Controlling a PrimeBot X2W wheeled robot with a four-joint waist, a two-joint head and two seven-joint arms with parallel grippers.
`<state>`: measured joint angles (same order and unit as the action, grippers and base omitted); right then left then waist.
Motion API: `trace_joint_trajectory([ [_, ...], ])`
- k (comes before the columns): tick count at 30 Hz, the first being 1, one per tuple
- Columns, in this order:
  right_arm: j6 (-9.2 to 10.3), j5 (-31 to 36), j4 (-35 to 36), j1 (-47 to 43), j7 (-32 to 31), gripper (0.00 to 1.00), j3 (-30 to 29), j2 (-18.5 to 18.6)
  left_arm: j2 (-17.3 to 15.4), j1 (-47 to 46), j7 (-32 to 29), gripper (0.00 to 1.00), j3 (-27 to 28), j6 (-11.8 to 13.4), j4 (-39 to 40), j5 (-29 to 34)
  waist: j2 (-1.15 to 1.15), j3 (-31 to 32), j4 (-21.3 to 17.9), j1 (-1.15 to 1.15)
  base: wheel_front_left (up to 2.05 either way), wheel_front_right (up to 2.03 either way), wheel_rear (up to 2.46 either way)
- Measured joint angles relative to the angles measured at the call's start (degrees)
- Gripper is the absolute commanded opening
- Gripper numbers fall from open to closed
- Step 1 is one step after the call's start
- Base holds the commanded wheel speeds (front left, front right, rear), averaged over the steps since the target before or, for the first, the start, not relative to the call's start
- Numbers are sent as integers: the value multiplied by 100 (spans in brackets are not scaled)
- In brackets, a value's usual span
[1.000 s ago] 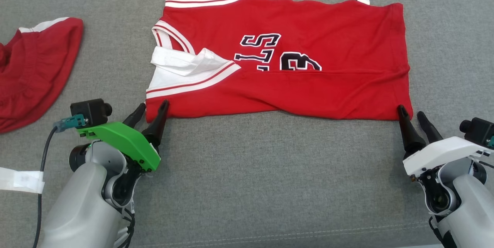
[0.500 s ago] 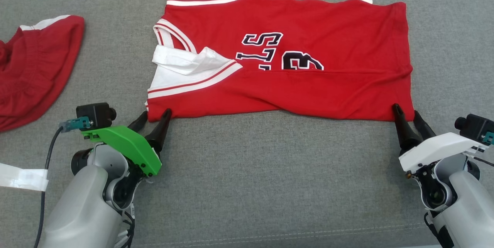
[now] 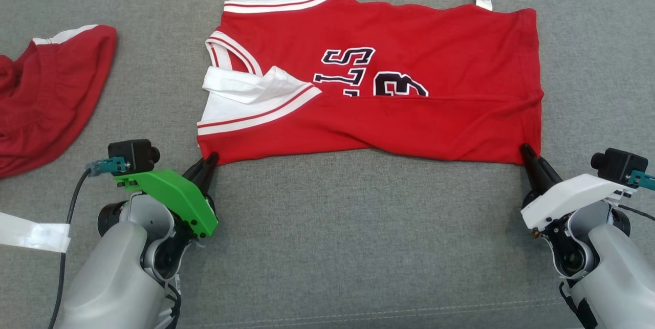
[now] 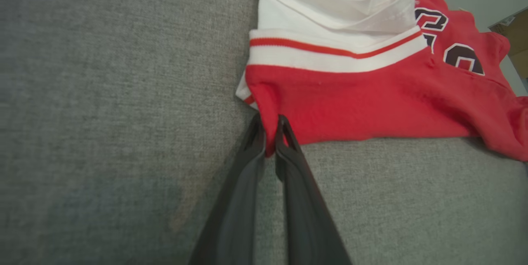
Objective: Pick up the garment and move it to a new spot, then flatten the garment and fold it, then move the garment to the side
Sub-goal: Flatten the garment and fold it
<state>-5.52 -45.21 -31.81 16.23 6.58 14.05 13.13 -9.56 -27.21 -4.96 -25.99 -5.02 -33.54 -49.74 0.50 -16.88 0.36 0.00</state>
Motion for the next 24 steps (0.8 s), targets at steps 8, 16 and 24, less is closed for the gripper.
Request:
trace_joint_trajectory([
  [8,-2,133,11,-1,100,0,75,131,-5,19,79,0,-4,-2,-56,1,0,198,-8,0,0,0,0],
  [16,-51,23,82,-34,31,0,79,123,-86,258,158,0,35,-37,76,-11,0,425,-12,0,0,0,0],
  [24,-62,86,77,-308,-141,0,148,458,-408,459,253,0,-289,-59,321,404,0,700,46,0,0,0,0],
])
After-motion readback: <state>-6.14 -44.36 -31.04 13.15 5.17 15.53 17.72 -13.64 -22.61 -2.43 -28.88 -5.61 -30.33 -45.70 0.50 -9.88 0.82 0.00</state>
